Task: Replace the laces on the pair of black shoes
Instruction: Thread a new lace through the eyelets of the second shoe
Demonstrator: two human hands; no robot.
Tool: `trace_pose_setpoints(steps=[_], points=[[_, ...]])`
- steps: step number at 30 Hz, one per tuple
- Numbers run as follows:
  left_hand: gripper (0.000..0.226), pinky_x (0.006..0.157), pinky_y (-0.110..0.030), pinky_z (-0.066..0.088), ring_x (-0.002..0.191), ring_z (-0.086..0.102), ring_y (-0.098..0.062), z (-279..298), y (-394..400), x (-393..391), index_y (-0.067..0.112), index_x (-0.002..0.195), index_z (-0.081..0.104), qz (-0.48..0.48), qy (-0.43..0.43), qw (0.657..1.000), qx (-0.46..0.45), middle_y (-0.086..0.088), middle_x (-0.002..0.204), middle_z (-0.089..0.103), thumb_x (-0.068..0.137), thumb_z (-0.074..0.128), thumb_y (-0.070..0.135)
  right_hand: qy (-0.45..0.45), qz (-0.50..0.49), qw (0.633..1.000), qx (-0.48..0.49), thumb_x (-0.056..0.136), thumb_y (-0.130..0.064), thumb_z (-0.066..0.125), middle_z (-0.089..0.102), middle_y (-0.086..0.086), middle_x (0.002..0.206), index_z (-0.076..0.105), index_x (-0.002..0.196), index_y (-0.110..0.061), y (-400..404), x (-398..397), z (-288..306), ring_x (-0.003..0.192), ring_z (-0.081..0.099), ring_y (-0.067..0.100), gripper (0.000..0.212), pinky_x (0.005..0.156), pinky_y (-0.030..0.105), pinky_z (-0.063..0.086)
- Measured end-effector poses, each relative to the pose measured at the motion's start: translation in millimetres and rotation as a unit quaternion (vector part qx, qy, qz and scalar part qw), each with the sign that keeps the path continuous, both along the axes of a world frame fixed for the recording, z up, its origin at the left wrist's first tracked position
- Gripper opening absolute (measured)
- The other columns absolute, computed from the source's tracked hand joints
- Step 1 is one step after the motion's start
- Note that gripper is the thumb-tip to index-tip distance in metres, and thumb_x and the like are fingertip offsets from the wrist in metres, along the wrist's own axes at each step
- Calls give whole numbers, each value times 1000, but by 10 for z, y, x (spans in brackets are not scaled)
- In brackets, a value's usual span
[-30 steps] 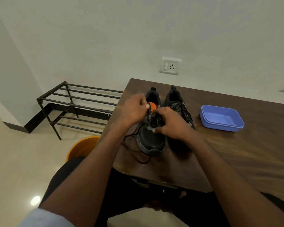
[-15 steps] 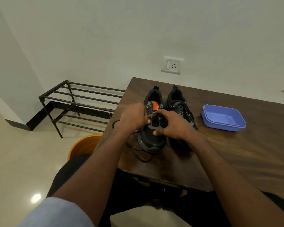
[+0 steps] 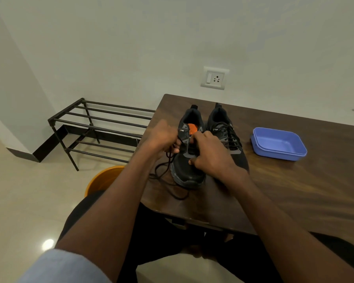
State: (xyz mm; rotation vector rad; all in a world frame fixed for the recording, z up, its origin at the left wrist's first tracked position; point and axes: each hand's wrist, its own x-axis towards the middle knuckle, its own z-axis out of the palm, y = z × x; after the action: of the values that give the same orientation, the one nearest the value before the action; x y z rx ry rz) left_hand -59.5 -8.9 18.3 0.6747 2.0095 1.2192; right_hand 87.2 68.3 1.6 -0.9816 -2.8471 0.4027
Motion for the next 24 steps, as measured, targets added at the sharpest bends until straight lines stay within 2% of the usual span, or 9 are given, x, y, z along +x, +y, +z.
trace_pose_setpoints(steps=[2,6,7,9,11,14,19,22,24], points=[[25,54,-27,56,70,66,-25,13,4,3,-2,95,66,-1,-20,1000,1,-25,92,73,105,46,9,-14,48,999,10,86,-22,76,50,4,123,51,135,-25,-78,-40,-12,114,53,26,54,90,43,54],[19,51,-27,54,73,63,-25,15,8,-46,4,93,62,-22,-14,999,-23,-21,95,69,102,46,6,-64,76,995,-2,91,-26,56,45,7,111,25,157,-43,-147,-115,-103,103,48,28,75,83,47,54],[17,54,-31,55,73,63,-25,-16,1,-80,6,95,61,-29,14,999,-32,-20,96,69,102,46,8,-60,71,996,0,91,-27,54,46,6,112,33,154,-41,-145,-125,-116,103,49,28,67,83,47,54],[12,70,-44,62,80,66,-26,-64,10,-138,16,97,56,-24,119,991,-50,-15,100,70,103,47,20,-34,67,997,-10,91,-29,52,53,3,110,58,128,-30,-143,-124,-116,102,55,27,37,83,46,55],[8,79,-45,61,89,69,-27,-110,17,-161,22,98,53,-14,167,984,-61,-8,97,71,103,48,26,7,45,999,-10,95,-34,52,59,-2,94,59,94,-27,-132,-123,-119,89,61,24,9,72,41,53],[8,82,-48,62,91,71,-28,-135,41,-145,17,103,57,-22,174,981,-77,-8,92,74,102,51,23,67,-22,997,-23,97,-47,62,61,-3,75,53,70,-26,-125,-117,-141,72,62,19,35,66,38,53],[18,90,-47,60,90,73,-25,-113,11,-94,5,93,69,-43,156,979,-123,-11,89,77,102,57,15,72,-39,996,-31,87,-36,77,65,-1,93,54,97,-24,-173,-107,-100,84,64,23,28,73,40,55],[12,89,-50,58,90,70,-24,-175,9,-92,17,92,65,-40,215,963,-161,-6,88,74,94,65,29,80,-27,996,-29,87,-22,75,66,1,98,55,103,-24,-178,-115,-82,90,65,27,26,75,39,54],[9,88,-48,58,90,66,-23,-173,14,-75,23,95,63,-64,251,954,-148,-4,93,69,91,68,29,87,-40,992,-77,86,-18,75,66,-1,100,56,104,-24,-166,-119,-74,90,64,23,27,77,38,54]])
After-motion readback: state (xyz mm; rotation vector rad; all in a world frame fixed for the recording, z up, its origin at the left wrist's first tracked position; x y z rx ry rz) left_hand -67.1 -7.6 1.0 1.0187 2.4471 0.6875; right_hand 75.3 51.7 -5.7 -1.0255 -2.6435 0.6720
